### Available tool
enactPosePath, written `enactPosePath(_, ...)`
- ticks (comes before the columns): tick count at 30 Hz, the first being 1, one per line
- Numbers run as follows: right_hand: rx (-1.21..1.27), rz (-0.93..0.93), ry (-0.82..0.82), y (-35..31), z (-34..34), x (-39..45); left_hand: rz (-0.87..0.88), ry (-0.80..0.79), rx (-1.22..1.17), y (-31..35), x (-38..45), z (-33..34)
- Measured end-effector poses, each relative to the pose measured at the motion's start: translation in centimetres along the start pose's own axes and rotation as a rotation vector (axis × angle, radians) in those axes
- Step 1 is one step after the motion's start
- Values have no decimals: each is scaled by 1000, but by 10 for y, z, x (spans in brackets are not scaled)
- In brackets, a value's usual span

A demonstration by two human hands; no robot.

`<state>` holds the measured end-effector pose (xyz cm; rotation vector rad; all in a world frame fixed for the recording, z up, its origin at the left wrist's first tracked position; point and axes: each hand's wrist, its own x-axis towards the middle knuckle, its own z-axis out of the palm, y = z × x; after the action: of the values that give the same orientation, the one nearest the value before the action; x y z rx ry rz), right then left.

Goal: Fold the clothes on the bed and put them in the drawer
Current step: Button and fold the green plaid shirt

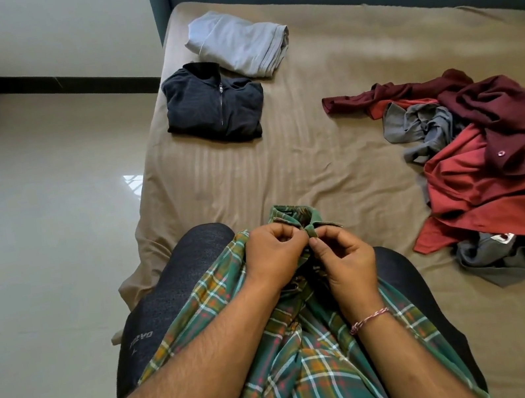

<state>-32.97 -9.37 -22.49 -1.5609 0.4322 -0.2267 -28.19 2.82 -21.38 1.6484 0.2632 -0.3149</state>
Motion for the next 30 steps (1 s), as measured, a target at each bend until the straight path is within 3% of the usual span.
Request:
enactPosePath(4,-74,-61,20,4,-1,3,-27,-57,-81,2,-1,-1)
enactPosePath(9,12,-19,-29,1,1,1,-77,-86,-163,2,1,-1)
enactPosePath(15,166,162,-46,-2,0,0,-77,-129,-149,0,4,-5)
enactPosePath(19,337,270,-66,-3,-4,2,4,-239,-112,-3,5,-5)
enactPosePath(24,353,279,-118,-2,-8,4,17,-291,-136,-5,5,-6)
enactPosePath(30,240,184,-85,-4,-6,2,-66,-217,-243,-6,4,-8)
